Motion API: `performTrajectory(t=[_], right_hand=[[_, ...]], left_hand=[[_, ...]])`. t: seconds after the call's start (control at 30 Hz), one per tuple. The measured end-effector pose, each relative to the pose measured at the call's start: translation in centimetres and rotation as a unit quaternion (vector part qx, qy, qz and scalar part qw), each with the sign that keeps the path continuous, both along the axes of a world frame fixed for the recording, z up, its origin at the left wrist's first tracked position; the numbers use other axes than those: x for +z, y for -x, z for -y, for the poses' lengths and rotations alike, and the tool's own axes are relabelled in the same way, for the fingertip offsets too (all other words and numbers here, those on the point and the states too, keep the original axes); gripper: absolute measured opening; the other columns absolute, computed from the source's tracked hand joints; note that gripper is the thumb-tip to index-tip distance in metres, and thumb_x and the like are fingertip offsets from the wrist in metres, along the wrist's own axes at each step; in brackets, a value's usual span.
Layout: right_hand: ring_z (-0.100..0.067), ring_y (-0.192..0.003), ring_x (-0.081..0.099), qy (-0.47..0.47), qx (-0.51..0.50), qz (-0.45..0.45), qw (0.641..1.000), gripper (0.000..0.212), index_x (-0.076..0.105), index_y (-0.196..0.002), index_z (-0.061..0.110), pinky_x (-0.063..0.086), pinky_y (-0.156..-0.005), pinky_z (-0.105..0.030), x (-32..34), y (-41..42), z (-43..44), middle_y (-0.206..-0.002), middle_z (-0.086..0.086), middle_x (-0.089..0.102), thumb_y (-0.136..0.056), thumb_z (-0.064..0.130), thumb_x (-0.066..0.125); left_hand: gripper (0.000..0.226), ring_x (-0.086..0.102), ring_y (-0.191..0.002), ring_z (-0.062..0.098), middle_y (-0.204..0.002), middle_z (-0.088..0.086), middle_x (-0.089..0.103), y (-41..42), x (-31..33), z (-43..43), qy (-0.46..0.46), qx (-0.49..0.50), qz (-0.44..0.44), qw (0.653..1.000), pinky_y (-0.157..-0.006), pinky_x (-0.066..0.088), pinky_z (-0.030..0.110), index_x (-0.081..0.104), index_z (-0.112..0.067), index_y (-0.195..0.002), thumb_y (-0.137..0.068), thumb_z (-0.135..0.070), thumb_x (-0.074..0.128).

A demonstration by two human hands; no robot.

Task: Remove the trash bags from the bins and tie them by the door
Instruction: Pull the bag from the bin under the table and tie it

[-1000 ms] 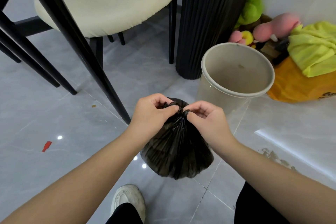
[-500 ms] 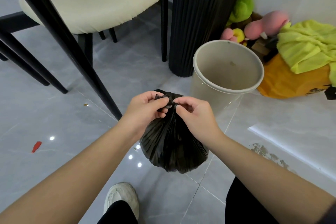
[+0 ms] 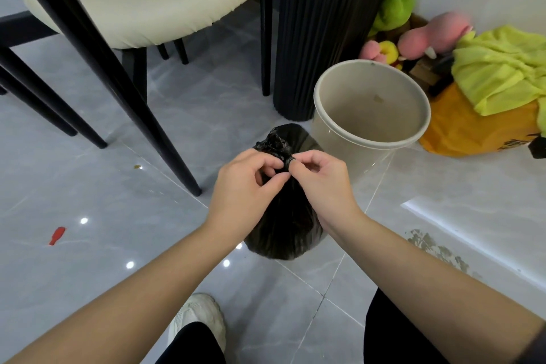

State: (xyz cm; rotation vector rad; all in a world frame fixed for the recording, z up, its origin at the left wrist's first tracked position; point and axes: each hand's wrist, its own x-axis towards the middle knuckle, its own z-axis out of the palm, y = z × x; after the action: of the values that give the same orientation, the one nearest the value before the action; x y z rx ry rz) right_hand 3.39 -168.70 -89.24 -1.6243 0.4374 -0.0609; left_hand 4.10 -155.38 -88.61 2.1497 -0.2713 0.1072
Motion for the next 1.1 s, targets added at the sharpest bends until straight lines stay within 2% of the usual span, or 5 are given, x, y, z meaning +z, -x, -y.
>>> performTrajectory(t=[0.23,0.47,0.73,0.93,1.1], right_hand=[[-0.009,-0.063,0.065,-0.051,0.017,-0.009,0.999,0.008,0.07,-0.083,0.008,0.053,-0.056,-0.021,0.5,0.3,-0.5,-0.089,-0.013,0.069,-0.084,0.003,0.064],[-0.006,-0.063,0.051,0.02,0.121,-0.003,0.992,0.01,0.065,-0.087,0.017,0.041,-0.061,-0.022,0.0,0.1,0.2,-0.082,0.008,0.057,-0.088,0.008,0.061],[0.006,-0.06,0.048,-0.005,0.247,-0.018,0.969,0.012,0.065,-0.087,0.011,0.037,-0.061,-0.008,0.4,0.4,0.9,-0.078,0.008,0.05,-0.091,0.004,0.056],[0.003,-0.056,0.047,-0.051,0.248,-0.031,0.967,0.015,0.061,-0.094,-0.007,0.037,-0.057,-0.008,0.1,0.6,1.1,-0.07,0.003,0.051,-0.094,0.005,0.051],[-0.004,-0.065,0.046,0.006,0.208,-0.014,0.978,0.013,0.064,-0.083,0.005,0.037,-0.064,-0.017,-0.1,0.2,0.7,-0.069,0.005,0.052,-0.092,0.011,0.057]], left_hand=[[0.01,0.054,-0.064,0.003,-0.072,-0.011,0.061,0.1,-0.2,0.3,0.019,0.041,-0.048,0.998,-0.062,0.042,0.01,0.067,-0.024,-0.075,-0.078,-0.015,0.071],[0.008,0.063,-0.063,0.02,-0.067,-0.002,0.064,-0.4,0.1,0.1,0.047,0.058,-0.113,0.991,-0.065,0.051,0.028,0.064,-0.016,-0.069,-0.075,-0.013,0.066],[0.011,0.06,-0.045,0.008,-0.057,-0.009,0.057,-1.0,0.0,-1.1,0.027,0.001,-0.168,0.985,-0.049,0.041,0.01,0.062,-0.018,-0.068,-0.075,-0.011,0.064],[0.011,0.063,-0.049,0.01,-0.08,-0.011,0.062,-0.4,-0.4,-1.2,-0.005,-0.03,-0.089,0.996,-0.054,0.046,0.014,0.067,-0.022,-0.087,-0.081,-0.012,0.063],[0.005,0.061,-0.058,0.016,-0.077,-0.01,0.056,-0.6,-0.6,-1.0,-0.035,-0.017,-0.018,0.999,-0.06,0.048,0.028,0.063,-0.017,-0.084,-0.083,-0.013,0.059]])
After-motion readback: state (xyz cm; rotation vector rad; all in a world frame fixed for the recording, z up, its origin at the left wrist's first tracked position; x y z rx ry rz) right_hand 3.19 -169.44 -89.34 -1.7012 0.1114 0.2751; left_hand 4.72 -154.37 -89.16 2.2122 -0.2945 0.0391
